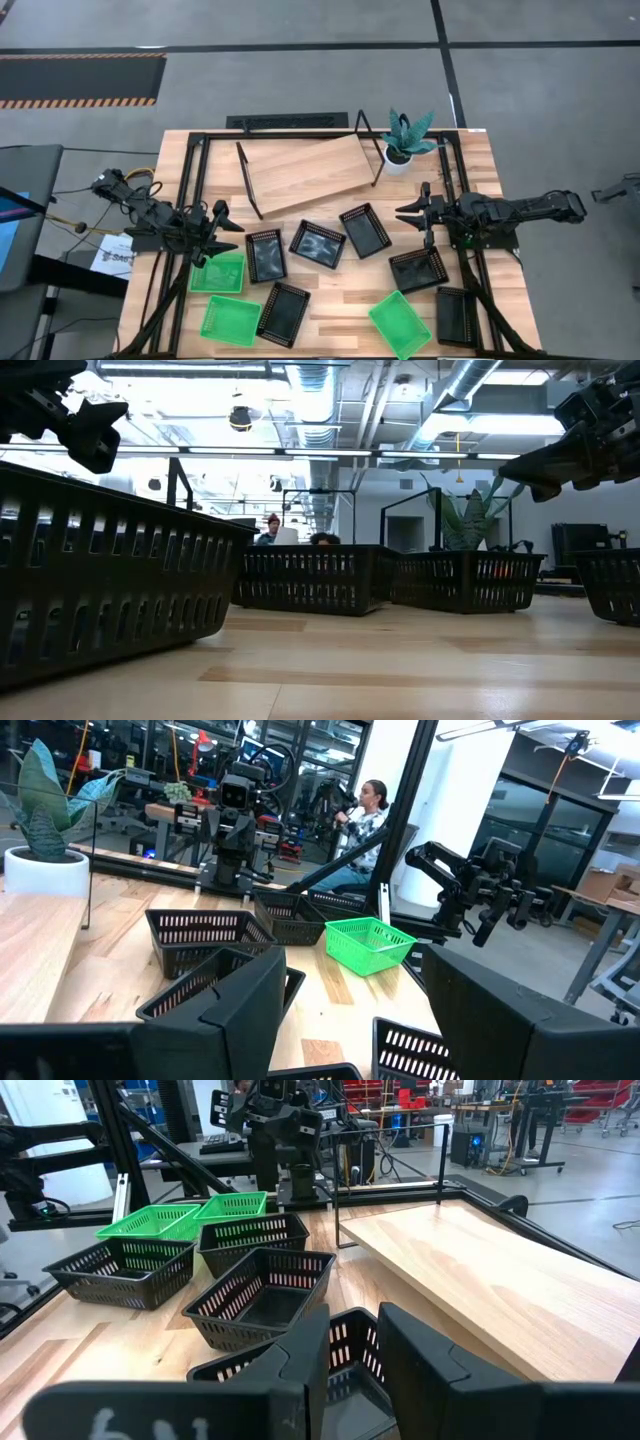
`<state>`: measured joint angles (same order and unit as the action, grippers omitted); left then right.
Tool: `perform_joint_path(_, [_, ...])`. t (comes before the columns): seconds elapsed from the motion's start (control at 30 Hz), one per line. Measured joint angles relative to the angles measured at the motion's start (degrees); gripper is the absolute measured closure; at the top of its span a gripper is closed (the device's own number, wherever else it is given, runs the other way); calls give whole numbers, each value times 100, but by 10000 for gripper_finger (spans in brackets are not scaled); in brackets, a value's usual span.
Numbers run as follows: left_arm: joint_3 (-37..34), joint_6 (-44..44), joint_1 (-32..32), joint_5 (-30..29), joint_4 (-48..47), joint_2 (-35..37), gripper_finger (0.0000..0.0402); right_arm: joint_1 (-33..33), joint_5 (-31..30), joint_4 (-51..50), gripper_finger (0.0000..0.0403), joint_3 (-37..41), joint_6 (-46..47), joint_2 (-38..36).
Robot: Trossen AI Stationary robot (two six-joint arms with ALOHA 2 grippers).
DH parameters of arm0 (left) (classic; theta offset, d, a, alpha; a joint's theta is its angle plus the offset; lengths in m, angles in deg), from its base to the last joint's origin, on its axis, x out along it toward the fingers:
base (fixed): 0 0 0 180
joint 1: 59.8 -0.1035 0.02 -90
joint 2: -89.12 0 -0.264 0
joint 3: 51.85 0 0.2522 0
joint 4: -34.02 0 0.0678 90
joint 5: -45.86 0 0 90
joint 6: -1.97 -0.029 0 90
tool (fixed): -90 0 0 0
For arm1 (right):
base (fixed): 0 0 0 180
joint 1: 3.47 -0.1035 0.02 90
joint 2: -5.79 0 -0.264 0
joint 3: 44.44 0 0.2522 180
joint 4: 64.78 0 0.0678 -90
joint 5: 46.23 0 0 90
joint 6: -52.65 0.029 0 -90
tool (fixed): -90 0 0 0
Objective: Stack baskets on shelf by color
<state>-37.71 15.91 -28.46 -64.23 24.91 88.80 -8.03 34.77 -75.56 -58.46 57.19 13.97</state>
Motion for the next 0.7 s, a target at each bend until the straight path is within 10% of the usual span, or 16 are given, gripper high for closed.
perform_joint_path(0.4, [-1, -105, 0, -78, 4, -1, 175, 0, 0, 0, 290, 0, 0, 0])
perform_joint_path(0.7, [-1, 902, 0, -1656, 1289, 1, 175, 19, -8, 0, 290, 0, -79, 0])
